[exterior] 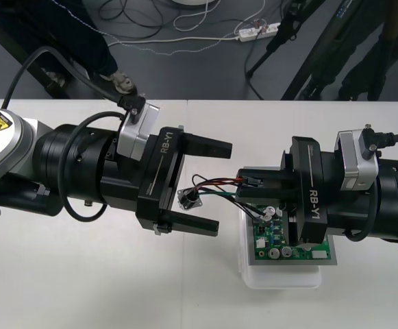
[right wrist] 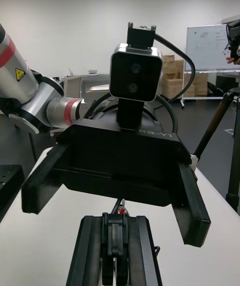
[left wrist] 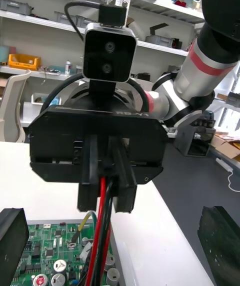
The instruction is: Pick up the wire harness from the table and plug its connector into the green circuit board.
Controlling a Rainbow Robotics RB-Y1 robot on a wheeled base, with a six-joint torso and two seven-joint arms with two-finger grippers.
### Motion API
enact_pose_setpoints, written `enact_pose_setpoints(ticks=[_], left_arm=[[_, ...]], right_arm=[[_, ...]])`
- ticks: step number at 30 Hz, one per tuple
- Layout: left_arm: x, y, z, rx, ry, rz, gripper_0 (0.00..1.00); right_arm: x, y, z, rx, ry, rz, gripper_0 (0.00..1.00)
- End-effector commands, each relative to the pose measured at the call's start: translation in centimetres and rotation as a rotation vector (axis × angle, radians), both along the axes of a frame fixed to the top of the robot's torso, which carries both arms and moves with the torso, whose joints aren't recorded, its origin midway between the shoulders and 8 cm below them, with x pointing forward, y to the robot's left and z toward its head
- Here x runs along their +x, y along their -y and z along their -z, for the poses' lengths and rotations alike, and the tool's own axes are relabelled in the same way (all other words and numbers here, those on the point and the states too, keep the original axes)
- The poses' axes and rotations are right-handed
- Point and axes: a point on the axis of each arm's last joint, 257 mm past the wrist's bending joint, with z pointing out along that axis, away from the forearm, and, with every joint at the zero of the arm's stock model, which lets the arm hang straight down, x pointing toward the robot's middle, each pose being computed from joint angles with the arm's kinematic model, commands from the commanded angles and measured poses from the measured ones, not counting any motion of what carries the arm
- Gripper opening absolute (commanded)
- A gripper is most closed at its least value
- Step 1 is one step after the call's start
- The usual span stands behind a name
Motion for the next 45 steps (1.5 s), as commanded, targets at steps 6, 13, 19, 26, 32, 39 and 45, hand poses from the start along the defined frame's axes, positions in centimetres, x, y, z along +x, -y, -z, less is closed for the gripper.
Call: enact_pose_setpoints(ticks=[6, 13, 19, 26, 32, 39, 45], left_arm=[[-0.19, 1.02, -2.0, 0.021, 0.056, 0.001, 1.0], [0.05, 0.88, -1.99, 0.047, 0.069, -0.005, 1.0], [0.09, 0.64, -1.92, 0.062, 0.065, -0.007, 1.0], [0.11, 0.61, -1.89, 0.065, 0.056, -0.008, 1.0], [0.0, 0.79, -1.9, 0.064, 0.052, -0.004, 1.0], [-0.2, 1.2, -2.0, 0.056, 0.046, 0.002, 1.0], [-0.22, 1.45, -2.29, 0.048, 0.052, 0.005, 0.87]], right_arm=[[-0.81, -0.44, -0.2, -0.024, 0.007, -0.034, 0.0], [-0.76, -0.42, -0.17, -0.024, 0.007, -0.032, 0.0], [-0.76, -0.42, -0.17, -0.024, 0.009, -0.032, 0.0], [-0.78, -0.42, -0.19, -0.023, 0.008, -0.033, 0.0], [-0.81, -0.44, -0.2, -0.024, 0.01, -0.033, 0.0], [-0.83, -0.44, -0.23, -0.023, 0.01, -0.034, 0.0], [-0.79, -0.44, -0.24, -0.023, 0.012, -0.032, 0.0]])
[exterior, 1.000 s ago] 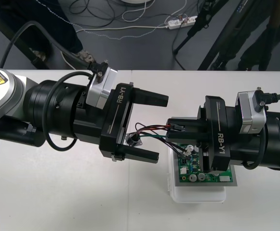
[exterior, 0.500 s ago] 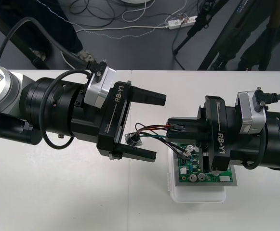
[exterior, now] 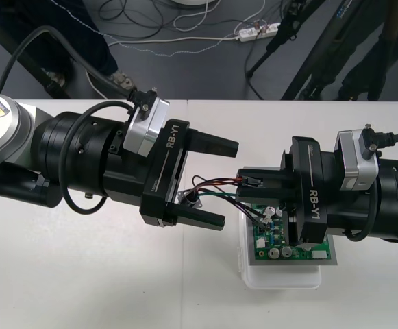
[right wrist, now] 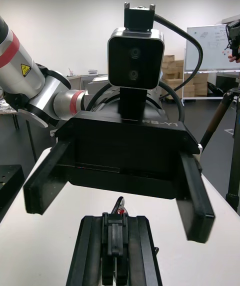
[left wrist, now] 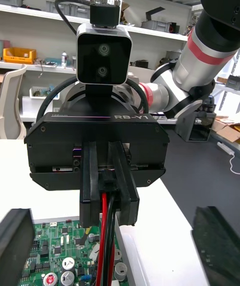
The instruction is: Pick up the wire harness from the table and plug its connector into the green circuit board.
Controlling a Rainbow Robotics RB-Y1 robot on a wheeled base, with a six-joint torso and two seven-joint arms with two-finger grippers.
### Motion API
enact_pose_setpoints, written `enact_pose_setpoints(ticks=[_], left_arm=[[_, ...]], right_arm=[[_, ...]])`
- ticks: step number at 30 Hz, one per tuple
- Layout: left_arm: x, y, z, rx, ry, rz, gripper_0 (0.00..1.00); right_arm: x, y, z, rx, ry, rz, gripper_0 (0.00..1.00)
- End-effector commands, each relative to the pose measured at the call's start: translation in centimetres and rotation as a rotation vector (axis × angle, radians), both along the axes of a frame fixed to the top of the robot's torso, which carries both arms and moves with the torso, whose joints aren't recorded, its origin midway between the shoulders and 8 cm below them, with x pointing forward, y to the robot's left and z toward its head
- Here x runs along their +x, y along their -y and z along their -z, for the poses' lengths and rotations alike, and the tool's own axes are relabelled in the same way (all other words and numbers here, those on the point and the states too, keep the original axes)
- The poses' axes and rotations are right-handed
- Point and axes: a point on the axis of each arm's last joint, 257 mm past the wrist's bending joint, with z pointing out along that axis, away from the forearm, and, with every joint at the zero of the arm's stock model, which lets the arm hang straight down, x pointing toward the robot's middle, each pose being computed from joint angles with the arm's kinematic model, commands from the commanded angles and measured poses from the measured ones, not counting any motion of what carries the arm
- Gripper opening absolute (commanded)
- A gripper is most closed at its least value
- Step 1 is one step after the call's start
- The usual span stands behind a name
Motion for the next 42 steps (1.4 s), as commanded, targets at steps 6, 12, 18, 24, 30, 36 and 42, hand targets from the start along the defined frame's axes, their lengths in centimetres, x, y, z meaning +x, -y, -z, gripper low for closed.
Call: enact_pose_setpoints(ticks=[6, 12, 18, 24, 30, 36, 42], left_arm=[[-0.18, 1.38, -2.15, -0.02, -0.006, -0.007, 0.79], [-0.09, 1.62, -2.39, -0.029, -0.004, -0.009, 0.72], [-0.12, 1.64, -2.36, -0.028, 0.001, -0.008, 0.6], [-0.07, 1.61, -2.28, -0.025, 0.005, -0.01, 0.0], [0.01, 1.61, -2.27, -0.024, 0.01, -0.011, 0.0], [0.02, 1.65, -2.24, -0.024, 0.012, -0.012, 0.0], [0.04, 1.62, -2.21, -0.023, 0.012, -0.012, 0.0]], right_arm=[[-0.8, -0.43, -0.24, -0.023, 0.013, -0.032, 0.0], [-0.75, -0.43, -0.23, -0.021, 0.014, -0.031, 0.0], [-0.8, -0.49, -0.33, -0.018, 0.015, -0.033, 0.0], [-0.72, -0.49, -0.34, -0.016, 0.013, -0.03, 0.0], [-0.77, -0.53, -0.4, -0.014, 0.015, -0.031, 0.0], [-0.78, -0.57, -0.46, -0.011, 0.015, -0.032, 0.0], [-0.78, -0.57, -0.46, -0.011, 0.015, -0.032, 0.0]])
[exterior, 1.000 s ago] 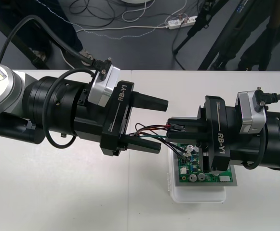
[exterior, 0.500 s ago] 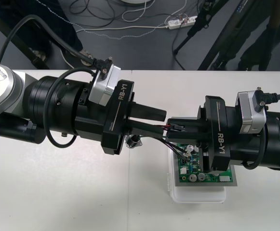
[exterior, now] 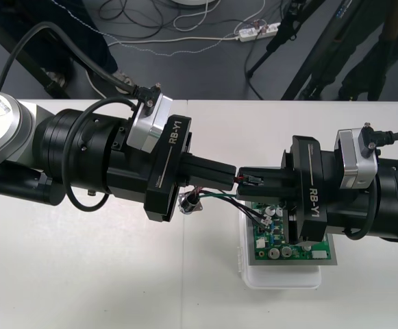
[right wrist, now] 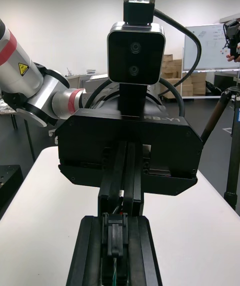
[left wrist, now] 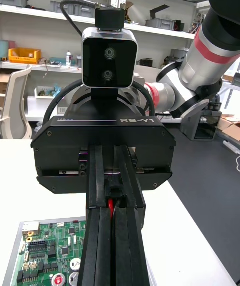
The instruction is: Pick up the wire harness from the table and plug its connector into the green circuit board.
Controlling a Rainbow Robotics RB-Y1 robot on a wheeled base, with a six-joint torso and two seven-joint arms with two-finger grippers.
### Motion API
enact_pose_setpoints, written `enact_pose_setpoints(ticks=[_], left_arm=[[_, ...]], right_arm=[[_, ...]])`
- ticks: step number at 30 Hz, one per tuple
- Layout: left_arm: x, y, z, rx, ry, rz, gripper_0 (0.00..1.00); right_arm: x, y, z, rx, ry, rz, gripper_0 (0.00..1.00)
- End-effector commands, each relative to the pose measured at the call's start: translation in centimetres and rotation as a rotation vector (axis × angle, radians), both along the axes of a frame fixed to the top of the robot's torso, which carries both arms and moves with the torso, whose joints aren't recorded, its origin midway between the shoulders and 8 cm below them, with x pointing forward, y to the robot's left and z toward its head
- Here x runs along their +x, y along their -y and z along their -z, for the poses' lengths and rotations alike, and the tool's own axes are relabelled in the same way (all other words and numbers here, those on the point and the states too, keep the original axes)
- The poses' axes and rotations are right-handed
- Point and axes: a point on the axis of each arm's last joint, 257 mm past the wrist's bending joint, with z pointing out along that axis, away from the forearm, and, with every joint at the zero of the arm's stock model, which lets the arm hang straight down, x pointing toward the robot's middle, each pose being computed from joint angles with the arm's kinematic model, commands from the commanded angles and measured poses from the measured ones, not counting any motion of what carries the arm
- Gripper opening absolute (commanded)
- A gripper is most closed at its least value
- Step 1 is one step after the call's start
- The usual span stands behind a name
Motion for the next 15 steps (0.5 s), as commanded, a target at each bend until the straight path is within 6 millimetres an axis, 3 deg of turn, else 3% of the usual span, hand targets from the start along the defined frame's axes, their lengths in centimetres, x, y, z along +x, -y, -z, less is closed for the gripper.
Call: enact_pose_setpoints(ticks=[1, 5, 6, 7, 8, 9, 15], left_arm=[[-0.48, 1.31, -1.94, -0.02, -0.003, 0.007, 0.0], [-0.46, 1.28, -1.91, -0.019, -0.002, 0.006, 0.0], [-0.48, 1.31, -1.94, -0.02, -0.003, 0.007, 0.0], [-0.42, 1.26, -1.95, -0.02, -0.001, 0.005, 0.0], [-0.46, 1.28, -1.91, -0.019, -0.002, 0.006, 0.0], [-0.46, 1.28, -1.91, -0.019, -0.002, 0.006, 0.0], [-0.45, 1.28, -1.94, -0.021, -0.003, 0.006, 0.0]], right_arm=[[-1.0, -0.65, -0.55, -0.011, 0.018, -0.037, 0.0], [-0.9, -0.59, -0.45, -0.011, 0.01, -0.035, 0.0], [-0.84, -0.59, -0.45, -0.012, 0.01, -0.034, 0.04], [-0.87, -0.6, -0.53, -0.01, 0.01, -0.034, 0.25], [-0.65, -0.57, -0.59, -0.007, 0.009, -0.026, 0.66], [-0.55, -0.56, -0.66, -0.004, 0.01, -0.023, 0.97], [-0.32, -0.56, -0.83, 0.002, 0.013, -0.012, 1.0]])
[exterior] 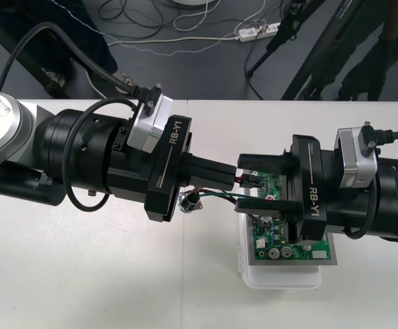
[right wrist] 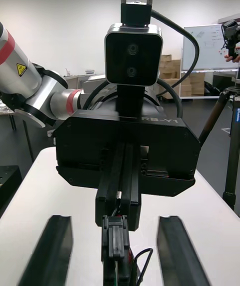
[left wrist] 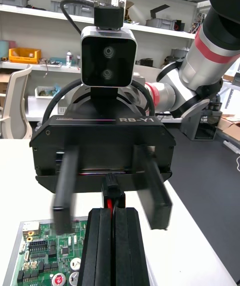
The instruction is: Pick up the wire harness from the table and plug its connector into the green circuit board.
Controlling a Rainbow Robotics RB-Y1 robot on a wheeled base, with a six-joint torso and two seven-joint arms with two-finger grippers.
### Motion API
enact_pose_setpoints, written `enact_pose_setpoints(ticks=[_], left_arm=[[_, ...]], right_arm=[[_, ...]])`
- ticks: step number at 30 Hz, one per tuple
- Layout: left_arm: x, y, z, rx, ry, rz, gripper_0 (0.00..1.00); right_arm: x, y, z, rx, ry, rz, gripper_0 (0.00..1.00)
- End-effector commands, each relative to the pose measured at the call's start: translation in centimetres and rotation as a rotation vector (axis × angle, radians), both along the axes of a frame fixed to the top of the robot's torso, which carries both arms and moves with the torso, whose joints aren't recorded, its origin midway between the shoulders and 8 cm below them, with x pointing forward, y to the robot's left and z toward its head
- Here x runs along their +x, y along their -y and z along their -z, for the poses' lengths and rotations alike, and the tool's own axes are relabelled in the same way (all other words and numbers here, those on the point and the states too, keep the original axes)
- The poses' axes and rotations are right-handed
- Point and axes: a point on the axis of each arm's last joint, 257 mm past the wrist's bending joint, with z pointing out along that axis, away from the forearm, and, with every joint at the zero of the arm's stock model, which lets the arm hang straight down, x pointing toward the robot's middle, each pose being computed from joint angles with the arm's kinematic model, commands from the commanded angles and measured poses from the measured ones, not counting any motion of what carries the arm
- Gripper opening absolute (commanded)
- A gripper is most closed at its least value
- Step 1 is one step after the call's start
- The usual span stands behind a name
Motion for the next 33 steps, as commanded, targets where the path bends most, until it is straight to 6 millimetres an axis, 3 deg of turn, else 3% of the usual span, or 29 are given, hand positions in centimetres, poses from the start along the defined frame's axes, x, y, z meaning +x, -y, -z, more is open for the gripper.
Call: enact_pose_setpoints(ticks=[1, 20, 33], left_arm=[[-0.4, 1.2, -2.0, -0.021, -0.002, 0.006, 0.0], [0.1, 0.2, -1.2, -0.031, -0.011, -0.023, 0.0], [0.8, -1.8, 0.5, -0.06, -0.018, -0.066, 0.0]], right_arm=[[-0.5, -0.5, -0.7, -0.002, 0.013, -0.019, 1.0], [0.8, 1.1, 0.9, -0.063, 0.005, 0.008, 1.0], [1.4, 7.1, 2.7, -0.211, 0.002, -0.023, 1.0]])
